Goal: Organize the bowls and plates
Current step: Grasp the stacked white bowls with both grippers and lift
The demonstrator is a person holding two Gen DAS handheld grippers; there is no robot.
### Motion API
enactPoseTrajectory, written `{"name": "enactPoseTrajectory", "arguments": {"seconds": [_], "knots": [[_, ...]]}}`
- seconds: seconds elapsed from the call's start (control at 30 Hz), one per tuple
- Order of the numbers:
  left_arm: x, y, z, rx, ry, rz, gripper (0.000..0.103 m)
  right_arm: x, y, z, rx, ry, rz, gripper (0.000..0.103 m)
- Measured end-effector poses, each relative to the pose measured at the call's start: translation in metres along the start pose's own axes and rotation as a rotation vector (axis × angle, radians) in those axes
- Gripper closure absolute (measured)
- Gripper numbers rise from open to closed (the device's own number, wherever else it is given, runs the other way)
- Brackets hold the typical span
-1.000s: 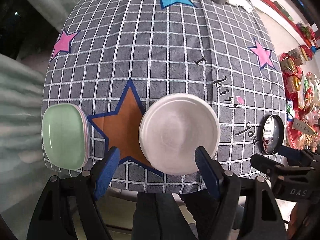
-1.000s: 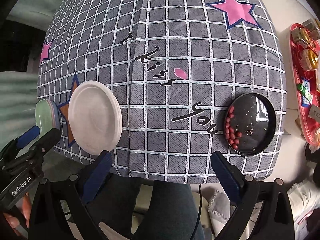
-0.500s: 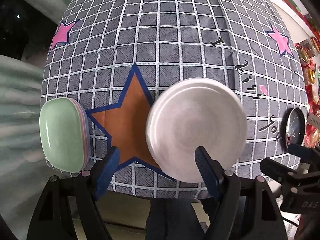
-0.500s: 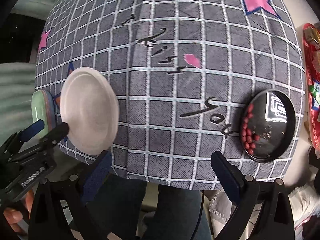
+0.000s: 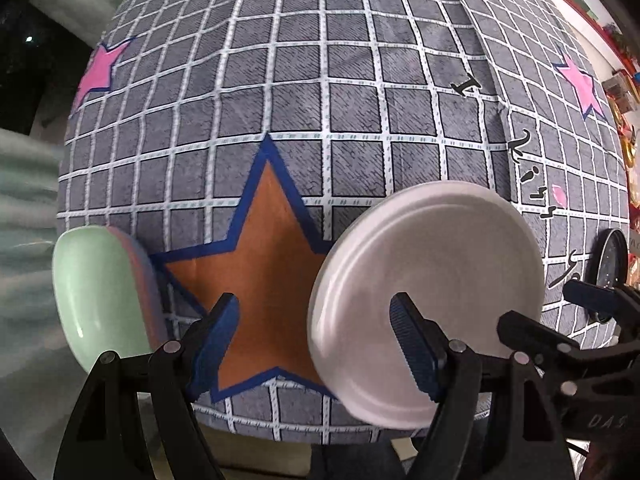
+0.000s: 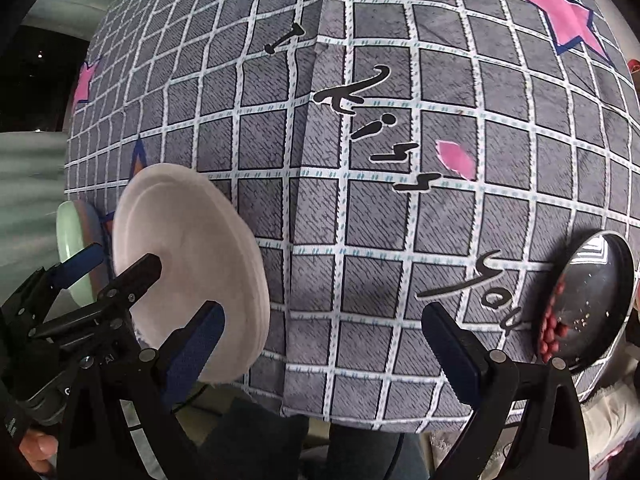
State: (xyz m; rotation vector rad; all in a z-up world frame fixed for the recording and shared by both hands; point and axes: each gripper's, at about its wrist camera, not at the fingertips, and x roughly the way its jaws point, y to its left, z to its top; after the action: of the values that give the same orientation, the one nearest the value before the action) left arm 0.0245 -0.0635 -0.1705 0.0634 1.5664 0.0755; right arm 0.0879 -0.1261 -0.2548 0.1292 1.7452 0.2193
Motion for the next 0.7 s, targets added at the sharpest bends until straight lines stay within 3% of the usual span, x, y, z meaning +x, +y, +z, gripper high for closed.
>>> {"name": "enactPoseTrajectory", "arguments": {"seconds": [0.1, 0.13, 0.2, 0.27, 0.3, 0.37, 0.43, 0.5, 0.53, 0.7], "knots": [[0.01, -0.002, 0.003, 0.012, 0.013, 0.0, 0.024, 0.007, 0.006, 0.002, -0.008, -0.002, -0.005, 0.008], [0.014, 0.0, 0.004, 0.006, 0.026, -0.013, 0.027, 0.01, 0.011, 0.002, -0.015, -0.002, 0.002, 0.023], [0.022, 0.001, 0.003, -0.001, 0.048, -0.029, 0.037, 0.016, 0.016, 0.001, -0.021, 0.011, -0.004, 0.038], [0.029, 0.004, 0.001, -0.01, 0.068, -0.082, 0.044, 0.02, 0.019, -0.001, -0.01, 0.031, 0.033, 0.041], [0.032, 0.006, -0.001, -0.008, 0.071, -0.097, 0.047, 0.023, 0.021, -0.004, -0.006, 0.038, 0.048, 0.051], [0.035, 0.003, -0.004, 0.013, 0.075, -0.134, 0.059, 0.028, 0.028, -0.009, -0.017, 0.037, 0.047, 0.053], [0.037, -0.005, -0.01, 0.037, 0.065, -0.149, 0.062, 0.036, 0.039, -0.015, -0.043, 0.044, 0.063, 0.067], [0.038, -0.016, -0.012, 0.05, 0.06, -0.161, 0.063, 0.038, 0.052, -0.017, -0.064, 0.033, 0.046, 0.068], [0.039, -0.018, -0.013, 0.055, 0.057, -0.159, 0.063, 0.04, 0.059, -0.019, -0.073, 0.033, 0.055, 0.074], [0.029, -0.023, -0.007, 0.084, 0.048, -0.174, 0.064, 0.038, 0.08, -0.024, -0.05, 0.024, 0.022, 0.074]]}}
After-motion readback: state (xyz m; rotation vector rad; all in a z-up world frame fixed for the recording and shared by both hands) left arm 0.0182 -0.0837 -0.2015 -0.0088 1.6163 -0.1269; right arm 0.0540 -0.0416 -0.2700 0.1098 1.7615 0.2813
